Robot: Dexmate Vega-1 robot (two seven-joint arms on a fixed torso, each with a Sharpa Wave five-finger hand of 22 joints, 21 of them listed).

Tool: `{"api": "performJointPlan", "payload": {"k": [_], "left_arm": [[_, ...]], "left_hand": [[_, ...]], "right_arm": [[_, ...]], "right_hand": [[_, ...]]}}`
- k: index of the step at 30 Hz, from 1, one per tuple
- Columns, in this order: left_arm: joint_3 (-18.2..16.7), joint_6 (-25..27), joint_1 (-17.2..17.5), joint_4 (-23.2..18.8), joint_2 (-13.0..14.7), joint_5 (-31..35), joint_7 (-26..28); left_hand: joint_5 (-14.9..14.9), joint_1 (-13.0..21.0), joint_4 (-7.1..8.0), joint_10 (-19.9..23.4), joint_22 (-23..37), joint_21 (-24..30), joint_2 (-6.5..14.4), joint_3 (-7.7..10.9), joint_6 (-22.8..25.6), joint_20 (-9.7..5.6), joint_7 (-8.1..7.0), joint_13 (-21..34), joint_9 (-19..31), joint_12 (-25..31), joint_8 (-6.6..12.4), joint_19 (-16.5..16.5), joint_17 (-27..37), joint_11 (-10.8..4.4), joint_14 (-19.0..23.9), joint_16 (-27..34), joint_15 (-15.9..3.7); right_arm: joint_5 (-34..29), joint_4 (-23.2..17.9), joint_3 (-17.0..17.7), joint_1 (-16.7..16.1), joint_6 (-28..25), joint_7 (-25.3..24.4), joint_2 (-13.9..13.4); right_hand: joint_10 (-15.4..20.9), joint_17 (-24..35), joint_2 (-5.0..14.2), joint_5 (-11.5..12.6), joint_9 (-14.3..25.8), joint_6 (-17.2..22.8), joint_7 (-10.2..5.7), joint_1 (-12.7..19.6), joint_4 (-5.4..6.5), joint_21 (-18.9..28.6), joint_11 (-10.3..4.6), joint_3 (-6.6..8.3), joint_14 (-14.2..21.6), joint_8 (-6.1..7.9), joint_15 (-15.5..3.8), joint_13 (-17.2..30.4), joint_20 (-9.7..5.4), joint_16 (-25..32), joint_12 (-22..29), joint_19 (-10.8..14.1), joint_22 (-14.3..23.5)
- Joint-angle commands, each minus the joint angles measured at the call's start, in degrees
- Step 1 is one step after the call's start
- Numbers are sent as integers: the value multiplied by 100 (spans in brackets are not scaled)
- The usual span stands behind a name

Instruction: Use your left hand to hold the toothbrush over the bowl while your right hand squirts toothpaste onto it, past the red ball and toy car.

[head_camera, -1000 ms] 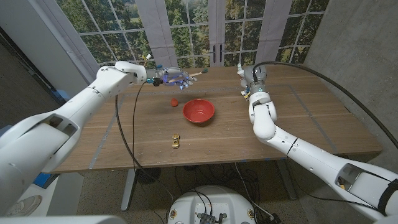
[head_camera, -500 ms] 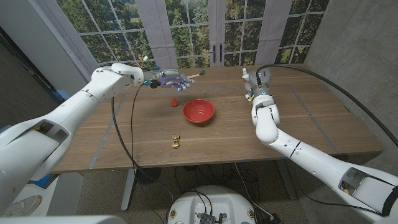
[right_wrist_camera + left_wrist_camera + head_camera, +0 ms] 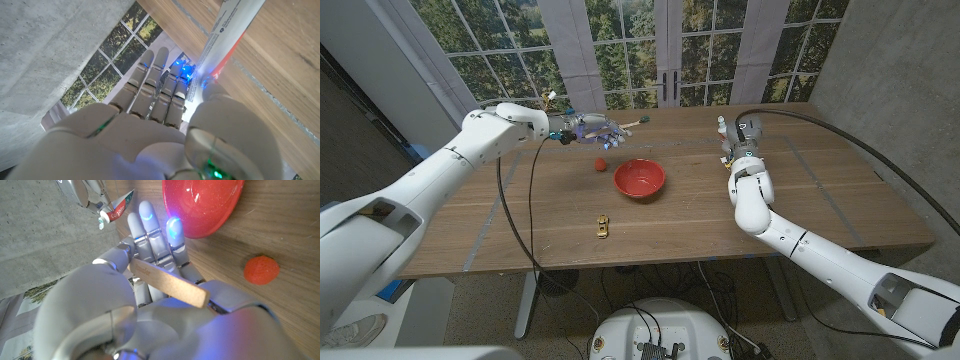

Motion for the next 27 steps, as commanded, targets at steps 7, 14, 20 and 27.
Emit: {"api": "performJointPlan", "payload": {"k": [7,14,20,27], "left_arm": [[18,83,104,-274,114,-70,20],[-6,58,164,-331,155,-101,29],[21,64,142,-320,170,-85,-16],[66,98,95,-228,141,-66,-56]], "left_hand": [[5,11,258,444,-22,-18,62,225,230,-854,248,2,-15,-14,37,-36,23,-451,669,-3,-682],[5,10,256,443,-27,-11,61,222,236,-853,241,4,-22,-14,38,-26,18,-453,671,-12,-684],[6,9,256,448,-29,-6,63,223,233,-853,260,-4,-25,-18,36,-17,27,-457,676,-11,-683],[6,5,259,449,-30,-8,63,221,233,-853,253,-1,-27,-17,38,-25,29,-460,677,-16,-682]], "right_arm": [[-552,49,164,-156,103,751,-1],[-632,63,234,-172,180,968,87],[-719,53,259,-132,267,1175,175],[-695,69,303,-124,323,1216,253]], "right_hand": [[25,8,49,22,-8,20,10,-3,-33,41,35,6,-21,19,-662,-5,-12,3,-52,-4,-4],[-4,-34,-15,-7,-11,-7,40,-165,10,57,106,-88,-48,18,-580,-7,28,-18,-116,21,-5],[-39,-94,-112,-27,-15,-100,122,-447,103,59,209,-252,-67,-6,-527,-25,100,-36,-208,21,-8],[-11,-107,-233,-23,-17,-123,159,-607,126,55,238,-374,-87,-7,-514,-15,139,-32,-235,18,-11]]}}
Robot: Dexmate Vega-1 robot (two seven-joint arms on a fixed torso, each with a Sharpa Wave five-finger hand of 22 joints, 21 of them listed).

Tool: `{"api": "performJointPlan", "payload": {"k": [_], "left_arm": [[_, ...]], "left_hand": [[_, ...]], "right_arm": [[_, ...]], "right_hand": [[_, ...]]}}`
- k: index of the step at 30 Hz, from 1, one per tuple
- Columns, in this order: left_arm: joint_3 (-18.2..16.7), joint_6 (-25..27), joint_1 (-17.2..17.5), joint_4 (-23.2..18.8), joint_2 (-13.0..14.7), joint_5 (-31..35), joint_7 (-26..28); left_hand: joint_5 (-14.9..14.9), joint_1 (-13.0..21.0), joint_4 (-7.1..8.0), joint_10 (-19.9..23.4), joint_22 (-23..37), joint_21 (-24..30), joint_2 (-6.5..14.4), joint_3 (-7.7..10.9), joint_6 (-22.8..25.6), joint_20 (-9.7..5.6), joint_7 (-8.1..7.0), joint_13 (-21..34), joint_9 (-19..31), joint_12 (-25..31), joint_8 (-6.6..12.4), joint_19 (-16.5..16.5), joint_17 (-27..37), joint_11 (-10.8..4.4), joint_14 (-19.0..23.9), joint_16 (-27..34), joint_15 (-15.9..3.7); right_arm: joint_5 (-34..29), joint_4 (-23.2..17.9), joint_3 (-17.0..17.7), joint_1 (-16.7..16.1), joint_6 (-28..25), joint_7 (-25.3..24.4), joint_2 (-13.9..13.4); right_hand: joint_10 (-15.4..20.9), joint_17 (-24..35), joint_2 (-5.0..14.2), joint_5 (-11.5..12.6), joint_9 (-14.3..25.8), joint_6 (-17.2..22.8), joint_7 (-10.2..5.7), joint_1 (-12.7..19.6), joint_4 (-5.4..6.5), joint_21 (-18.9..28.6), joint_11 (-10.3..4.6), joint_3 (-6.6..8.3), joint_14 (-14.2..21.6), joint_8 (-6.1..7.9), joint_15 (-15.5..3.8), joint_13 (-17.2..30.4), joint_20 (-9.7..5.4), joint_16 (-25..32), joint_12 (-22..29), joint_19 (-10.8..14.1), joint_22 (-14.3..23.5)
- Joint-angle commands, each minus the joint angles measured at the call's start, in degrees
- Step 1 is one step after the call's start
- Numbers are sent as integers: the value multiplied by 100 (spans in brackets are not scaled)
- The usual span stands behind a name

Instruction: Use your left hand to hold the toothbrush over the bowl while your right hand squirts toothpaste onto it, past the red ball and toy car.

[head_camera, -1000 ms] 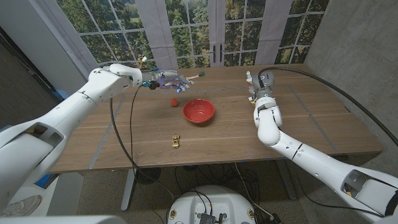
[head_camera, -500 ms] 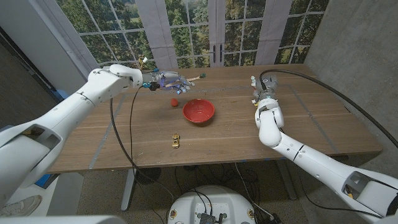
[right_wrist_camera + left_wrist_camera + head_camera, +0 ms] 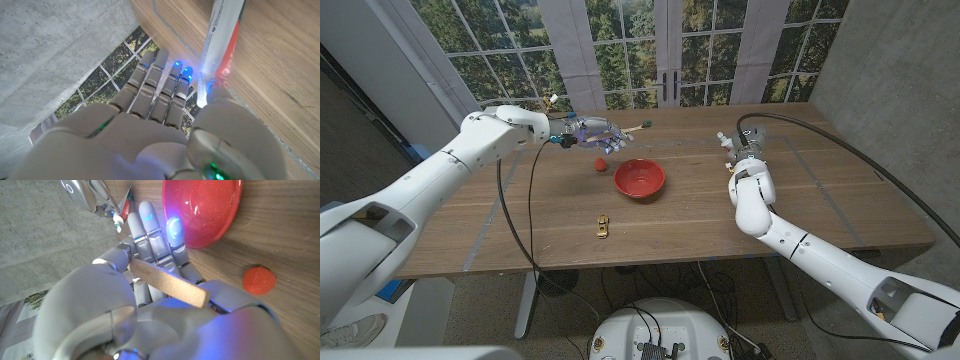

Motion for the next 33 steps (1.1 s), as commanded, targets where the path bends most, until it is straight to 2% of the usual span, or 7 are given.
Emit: {"api": "performJointPlan", "payload": {"k": [1,8,16,22,28,31,33], "left_arm": [[73,33,-53,99,-18,22,-91],[157,18,-151,300,-122,46,-232],[248,3,-257,373,-170,136,-358],[268,-200,-224,305,-173,289,-272],[328,-685,-244,502,-287,439,-459],[338,-692,-276,585,-348,435,-500],[341,-694,-312,716,-420,380,-591]], "left_hand": [[6,-8,259,440,-7,-9,74,221,233,-853,249,2,4,-15,38,-23,25,-470,671,-22,-684],[8,-12,266,417,3,-4,78,225,226,-853,241,-6,3,-29,36,-38,27,-466,656,-35,-682],[14,-23,273,287,-24,-23,69,234,162,-852,189,5,-7,-77,12,-80,49,-467,585,-67,-685],[15,-52,307,183,-17,-21,71,235,97,-849,155,15,-20,-115,-4,-131,72,-473,511,-97,-671],[16,-83,338,125,-27,-37,74,234,66,-838,132,-27,-33,-166,-2,-239,76,-450,412,-149,-669],[16,-92,346,113,-31,-32,73,228,60,-834,131,-46,-37,-183,1,-242,80,-461,401,-154,-672],[17,-97,351,115,-37,-29,74,227,48,-834,103,-60,-40,-191,0,-238,86,-454,393,-156,-673]], "right_arm": [[-80,36,64,15,117,182,130],[24,65,126,35,61,166,224],[385,-99,250,-18,-67,-266,235],[833,-318,408,-93,-208,-717,233],[1352,-493,552,-150,-269,-1296,119],[1627,-642,647,-216,-351,-1566,92],[1945,-785,758,-313,-338,-1895,69]], "right_hand": [[36,-10,-117,0,10,-42,64,-178,8,21,32,-107,-20,-13,-510,15,64,12,-37,18,12],[12,-40,-343,33,10,-114,104,-472,61,2,114,-329,-68,-27,-536,38,135,6,-103,14,8],[1,-45,-394,60,10,-140,143,-647,119,-20,140,-430,-100,-30,-543,53,166,10,-141,-9,7],[-100,-62,-405,83,12,-244,208,-951,248,-47,220,-571,-205,-60,-476,80,214,-12,-232,-18,8],[-151,-84,-415,92,11,-227,216,-1056,283,-58,219,-625,-304,-47,-447,95,226,-51,-275,-16,9],[-195,-112,-427,99,9,-237,222,-1099,286,-65,246,-653,-421,-46,-424,102,229,-104,-310,-11,9],[-191,-112,-346,110,8,-218,232,-1101,298,-66,251,-631,-407,-36,-434,100,231,-90,-322,-2,10]]}}
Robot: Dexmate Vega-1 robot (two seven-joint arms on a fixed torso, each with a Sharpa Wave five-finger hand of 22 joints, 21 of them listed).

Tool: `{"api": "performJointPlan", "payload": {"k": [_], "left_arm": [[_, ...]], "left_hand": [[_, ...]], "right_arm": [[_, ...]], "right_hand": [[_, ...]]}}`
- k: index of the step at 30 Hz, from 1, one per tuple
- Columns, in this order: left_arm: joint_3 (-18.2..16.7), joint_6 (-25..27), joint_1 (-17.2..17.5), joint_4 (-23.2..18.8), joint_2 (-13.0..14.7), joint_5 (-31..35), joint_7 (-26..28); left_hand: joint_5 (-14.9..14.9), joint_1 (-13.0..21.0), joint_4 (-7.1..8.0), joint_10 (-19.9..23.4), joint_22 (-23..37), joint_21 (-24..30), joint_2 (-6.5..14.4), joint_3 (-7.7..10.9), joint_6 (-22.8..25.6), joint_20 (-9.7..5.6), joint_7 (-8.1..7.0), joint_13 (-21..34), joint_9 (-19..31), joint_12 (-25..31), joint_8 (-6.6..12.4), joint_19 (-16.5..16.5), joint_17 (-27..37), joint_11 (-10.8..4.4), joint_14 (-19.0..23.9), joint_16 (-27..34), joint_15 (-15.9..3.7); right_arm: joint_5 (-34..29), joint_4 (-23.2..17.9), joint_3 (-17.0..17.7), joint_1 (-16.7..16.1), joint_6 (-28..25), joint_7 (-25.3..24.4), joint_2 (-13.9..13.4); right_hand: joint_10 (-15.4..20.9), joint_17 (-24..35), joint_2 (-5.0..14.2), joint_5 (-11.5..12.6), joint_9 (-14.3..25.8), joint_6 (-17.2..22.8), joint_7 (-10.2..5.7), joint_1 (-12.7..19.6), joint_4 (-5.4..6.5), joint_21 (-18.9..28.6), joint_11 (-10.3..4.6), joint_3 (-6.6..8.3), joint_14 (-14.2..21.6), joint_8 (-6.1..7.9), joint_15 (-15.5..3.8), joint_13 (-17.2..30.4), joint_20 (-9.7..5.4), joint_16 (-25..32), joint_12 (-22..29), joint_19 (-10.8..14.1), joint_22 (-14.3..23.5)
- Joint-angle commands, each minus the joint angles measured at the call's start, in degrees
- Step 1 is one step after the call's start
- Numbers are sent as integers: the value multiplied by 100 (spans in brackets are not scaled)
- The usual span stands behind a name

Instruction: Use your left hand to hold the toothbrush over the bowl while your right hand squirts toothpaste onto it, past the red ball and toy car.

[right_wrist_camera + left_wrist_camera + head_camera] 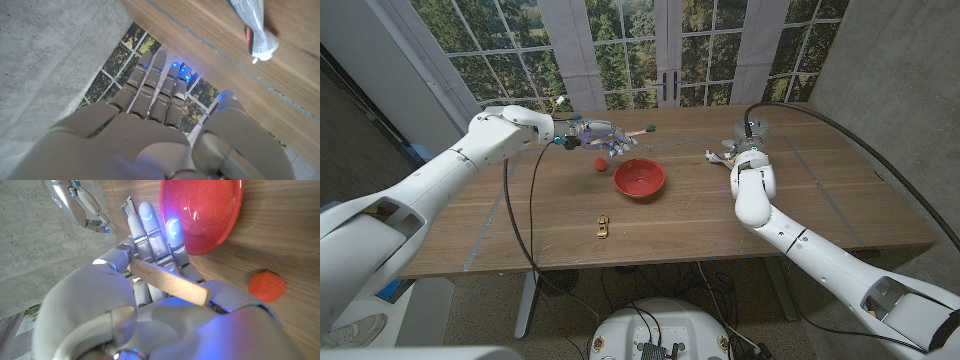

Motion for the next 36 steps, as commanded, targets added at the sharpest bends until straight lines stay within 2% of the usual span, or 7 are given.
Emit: {"api": "performJointPlan", "payload": {"k": [1,6,14,16,19,29,36], "left_arm": [[76,-360,-105,382,-239,66,-277],[91,-368,-123,438,-299,110,-230],[75,-384,-84,385,-316,154,-115],[54,-371,-51,339,-297,153,-58],[24,-329,-5,258,-263,143,23],[-40,-324,123,83,-209,129,216],[128,-289,3,87,-236,336,182]], "left_hand": [[18,-55,313,138,-14,-2,32,266,81,-846,77,-13,11,-29,5,-38,33,-430,413,-17,-650],[20,-62,317,128,-12,5,30,262,81,-855,69,-28,8,-42,12,-41,41,-419,402,-23,-654],[25,-73,320,138,64,44,29,251,85,-856,37,-69,56,-64,55,-77,43,-457,400,-33,-660],[25,-75,320,135,64,41,29,249,92,-857,30,-75,58,-69,58,-78,43,-449,400,-34,-660],[27,-78,319,134,99,51,27,248,102,-855,24,-91,64,-78,64,-106,42,-447,388,-44,-660],[26,-91,303,-74,112,16,16,241,96,-840,27,-154,38,-198,41,-212,7,-455,292,-121,-658],[26,-162,357,-220,73,-15,16,222,-4,-776,-2,-255,-17,-312,-3,-376,-110,-480,130,-279,-640]], "right_arm": [[1228,-537,413,-274,-144,-1271,-110],[2207,-852,762,-572,56,-2342,-109],[3599,-850,1104,-963,1019,-4273,-197],[3789,-798,1080,-961,1143,-4494,-236],[3999,-667,1007,-931,1259,-4831,-233],[4758,-605,923,-848,1467,-5203,-303],[5243,-719,1020,-963,1806,-5598,-360]], "right_hand": [[-25,-11,113,66,7,1,20,-15,18,-36,15,7,-8,2,-537,24,13,1,-33,19,16],[-140,-41,267,58,4,-5,33,49,-35,-35,73,64,-177,8,-458,3,-5,-52,-138,53,20],[-553,-228,599,-3,7,-114,120,-337,158,-137,180,31,-794,-31,-345,-47,33,-339,-439,-141,31],[-845,-324,921,23,9,-199,95,-415,252,-188,168,182,-1036,-68,-371,-87,-166,-444,-591,-244,34],[-1095,-471,961,31,10,-275,79,-353,238,-220,126,379,-1326,-103,-408,-131,-294,-576,-686,-298,29],[-2004,-890,904,-8,-6,-803,5,-353,196,-412,121,749,-2055,-232,-313,-352,-314,-667,-804,-597,-10],[-2205,-1008,804,-38,-17,-974,-10,-455,206,-498,99,763,-2239,-256,-306,-451,-221,-639,-781,-717,-18]]}}
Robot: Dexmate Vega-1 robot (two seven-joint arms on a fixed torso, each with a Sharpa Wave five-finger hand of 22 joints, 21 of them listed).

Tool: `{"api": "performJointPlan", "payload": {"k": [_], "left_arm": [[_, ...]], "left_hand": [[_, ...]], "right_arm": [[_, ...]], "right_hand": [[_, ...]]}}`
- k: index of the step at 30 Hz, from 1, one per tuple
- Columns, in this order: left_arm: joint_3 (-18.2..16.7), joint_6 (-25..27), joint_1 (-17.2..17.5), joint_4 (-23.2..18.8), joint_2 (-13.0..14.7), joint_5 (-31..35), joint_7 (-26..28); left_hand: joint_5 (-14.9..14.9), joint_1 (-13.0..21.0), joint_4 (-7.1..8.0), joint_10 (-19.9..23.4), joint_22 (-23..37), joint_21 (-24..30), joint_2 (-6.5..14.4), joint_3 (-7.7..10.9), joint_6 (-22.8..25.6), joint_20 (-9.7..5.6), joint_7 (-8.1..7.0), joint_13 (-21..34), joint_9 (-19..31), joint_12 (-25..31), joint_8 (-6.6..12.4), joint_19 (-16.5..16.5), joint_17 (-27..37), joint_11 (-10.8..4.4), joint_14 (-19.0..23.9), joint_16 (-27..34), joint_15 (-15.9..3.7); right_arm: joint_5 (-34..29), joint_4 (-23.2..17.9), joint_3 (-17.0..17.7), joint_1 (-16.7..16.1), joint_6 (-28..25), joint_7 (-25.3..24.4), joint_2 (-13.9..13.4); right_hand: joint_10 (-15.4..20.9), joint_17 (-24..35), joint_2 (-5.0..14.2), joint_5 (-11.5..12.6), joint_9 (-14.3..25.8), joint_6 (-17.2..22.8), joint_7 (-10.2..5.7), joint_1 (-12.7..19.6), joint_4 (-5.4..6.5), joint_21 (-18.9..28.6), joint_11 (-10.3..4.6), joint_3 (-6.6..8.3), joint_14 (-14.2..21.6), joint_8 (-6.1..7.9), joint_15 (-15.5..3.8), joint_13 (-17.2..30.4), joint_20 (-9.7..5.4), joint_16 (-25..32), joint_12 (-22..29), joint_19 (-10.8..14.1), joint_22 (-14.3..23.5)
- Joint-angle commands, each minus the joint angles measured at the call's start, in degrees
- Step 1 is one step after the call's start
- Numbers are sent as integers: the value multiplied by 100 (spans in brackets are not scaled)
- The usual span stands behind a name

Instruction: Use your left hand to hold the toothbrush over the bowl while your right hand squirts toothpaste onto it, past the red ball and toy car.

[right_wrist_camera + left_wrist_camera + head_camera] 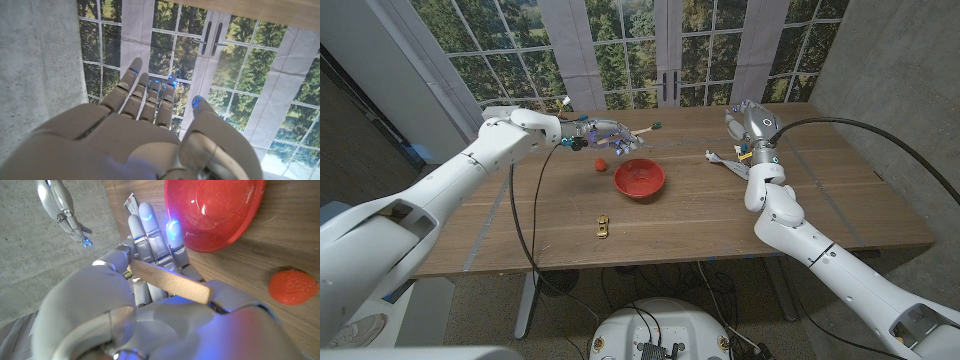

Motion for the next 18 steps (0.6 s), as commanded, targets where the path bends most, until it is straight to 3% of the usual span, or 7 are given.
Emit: {"api": "performJointPlan", "payload": {"k": [1,8,11,12,18], "left_arm": [[158,59,-83,-55,-16,221,37],[314,74,-232,16,-111,386,-71],[383,57,-304,106,-173,435,-162],[404,49,-325,134,-194,451,-188],[539,82,-441,231,-304,599,-236]], "left_hand": [[29,-60,281,-237,-14,-24,28,235,-35,-760,18,-50,-31,-64,-33,-180,-44,-463,95,-124,-599],[42,-198,358,-378,-117,-90,4,282,-96,-534,7,-153,-101,-155,-35,-476,-278,-496,-262,-447,-589],[54,-337,452,-448,-275,-228,-9,357,-166,-410,-43,-209,-142,-178,-40,-661,-452,-579,-428,-648,-579],[61,-384,479,-475,-350,-319,-16,400,-176,-406,-72,-229,-156,-182,-33,-798,-515,-606,-469,-716,-592],[63,-486,526,-509,-506,-436,-33,457,-169,-376,-88,-265,-187,-180,-15,-854,-615,-602,-501,-806,-588]], "right_arm": [[1001,-98,125,-147,579,-845,-94],[1428,-270,291,-332,980,-1195,-124],[1548,-372,345,-411,1090,-1282,-153],[1586,-389,362,-435,1151,-1323,-161],[1760,-580,467,-596,1415,-1456,-237]], "right_hand": [[-67,-37,-107,-13,11,-77,-3,-137,-3,-58,17,35,-52,-23,-465,-31,34,22,33,-78,9],[4,-82,-146,-23,7,-79,54,-231,20,-80,72,6,-3,2,-409,-84,77,84,92,-77,9],[31,-98,-154,-25,5,-75,65,-271,28,-86,73,-6,36,13,-410,-108,90,115,108,-64,10],[51,-102,-156,-26,4,-75,66,-281,30,-90,82,-9,36,15,-419,-114,86,119,117,-68,11],[135,-125,-171,-26,1,-53,101,-324,23,-98,121,-24,61,34,-403,-150,70,151,153,-47,13]]}}
